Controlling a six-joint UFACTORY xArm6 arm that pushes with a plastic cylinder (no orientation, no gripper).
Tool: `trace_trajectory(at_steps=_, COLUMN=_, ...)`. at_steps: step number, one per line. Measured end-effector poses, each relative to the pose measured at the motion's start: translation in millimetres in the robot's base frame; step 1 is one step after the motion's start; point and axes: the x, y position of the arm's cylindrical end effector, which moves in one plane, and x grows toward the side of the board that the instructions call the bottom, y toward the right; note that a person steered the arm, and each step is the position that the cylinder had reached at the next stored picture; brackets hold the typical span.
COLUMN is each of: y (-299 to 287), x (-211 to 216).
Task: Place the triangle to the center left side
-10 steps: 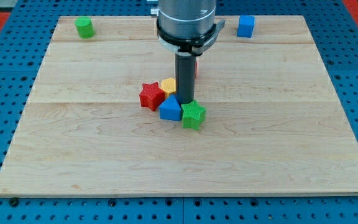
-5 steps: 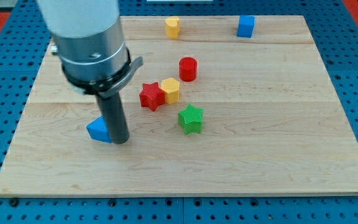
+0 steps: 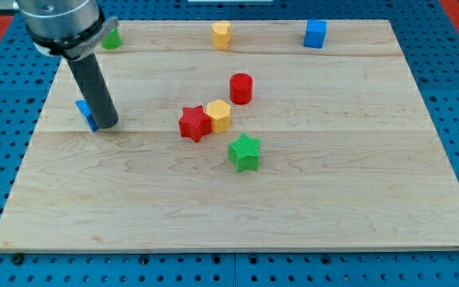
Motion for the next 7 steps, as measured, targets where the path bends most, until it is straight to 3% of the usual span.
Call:
trace_trajectory(at_steps=1, y=8, x=36)
trace_trajectory(at_steps=2, y=-30, x=24)
trace_trajectory(at_steps=5, y=-33, x=15)
trace_trajectory(at_steps=6, y=-37, x=22)
trace_trajectory(at_steps=7, y=-3, x=55)
